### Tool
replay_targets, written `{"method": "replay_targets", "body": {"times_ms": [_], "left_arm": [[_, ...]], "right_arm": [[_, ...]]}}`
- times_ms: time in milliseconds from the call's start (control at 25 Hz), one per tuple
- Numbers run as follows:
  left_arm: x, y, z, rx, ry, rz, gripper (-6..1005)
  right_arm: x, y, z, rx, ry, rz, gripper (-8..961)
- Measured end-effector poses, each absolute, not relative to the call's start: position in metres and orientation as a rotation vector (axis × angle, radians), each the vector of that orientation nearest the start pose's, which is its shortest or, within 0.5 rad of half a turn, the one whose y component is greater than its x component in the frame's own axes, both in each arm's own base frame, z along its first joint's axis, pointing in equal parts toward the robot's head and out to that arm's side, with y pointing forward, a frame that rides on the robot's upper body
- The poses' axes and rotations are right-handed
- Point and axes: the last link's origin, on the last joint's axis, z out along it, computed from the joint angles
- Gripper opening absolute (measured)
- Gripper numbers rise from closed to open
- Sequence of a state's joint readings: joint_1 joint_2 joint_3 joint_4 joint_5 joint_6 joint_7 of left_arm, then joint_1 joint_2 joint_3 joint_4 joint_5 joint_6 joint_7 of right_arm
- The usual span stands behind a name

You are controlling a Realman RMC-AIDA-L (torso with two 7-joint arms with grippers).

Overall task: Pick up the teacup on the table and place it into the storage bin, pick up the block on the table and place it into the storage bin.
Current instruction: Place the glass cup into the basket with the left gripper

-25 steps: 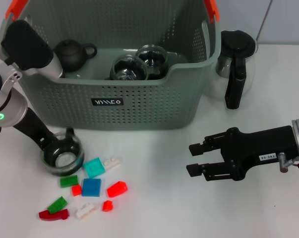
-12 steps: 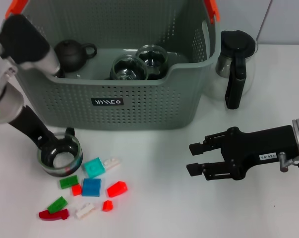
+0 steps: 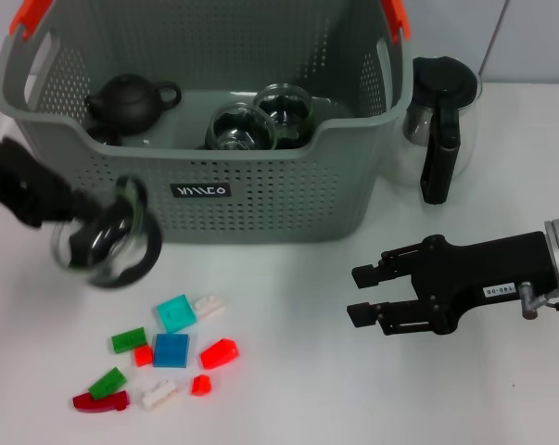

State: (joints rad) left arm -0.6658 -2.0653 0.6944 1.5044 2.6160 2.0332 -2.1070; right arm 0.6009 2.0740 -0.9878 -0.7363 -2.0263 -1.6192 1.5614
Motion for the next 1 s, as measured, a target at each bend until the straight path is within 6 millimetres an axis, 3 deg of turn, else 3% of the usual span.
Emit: {"method": "replay_targets", "body": {"times_ms": [160, 200, 240, 440, 560, 600, 760, 1000], "left_arm": [[-0.188, 0.333, 0.141, -2.764, -0.804, -0.072, 83], [-0.188, 0.333, 0.141, -2.764, -0.804, -0.072, 84], [-0.180, 0.338, 0.149, -2.791, -0.771, -0.223, 86], [-0.156, 0.361, 0.157, -2.737, -0.668, -0.331, 95], [-0.145, 0.371, 0.159, -2.706, -0.627, -0.347, 100], [-0.129, 0.389, 0.161, -2.647, -0.577, -0.332, 102], [-0.119, 0.409, 0.157, -2.570, -0.546, -0.247, 108], [-0.118, 0.443, 0.121, -2.485, -0.504, -0.028, 119]], "right_arm": [[0.220, 0.326, -0.027, -3.073, 0.572, 0.482, 566], [0.221, 0.326, -0.026, -3.071, 0.575, 0.482, 566], [0.221, 0.325, -0.026, -3.071, 0.577, 0.482, 566], [0.222, 0.325, -0.025, -3.074, 0.577, 0.482, 566], [0.221, 0.325, -0.025, -3.074, 0.573, 0.482, 566], [0.221, 0.325, -0.024, -3.074, 0.571, 0.483, 566], [0.220, 0.326, -0.024, -3.073, 0.566, 0.490, 566], [0.217, 0.328, -0.023, -3.075, 0.549, 0.493, 566]]}}
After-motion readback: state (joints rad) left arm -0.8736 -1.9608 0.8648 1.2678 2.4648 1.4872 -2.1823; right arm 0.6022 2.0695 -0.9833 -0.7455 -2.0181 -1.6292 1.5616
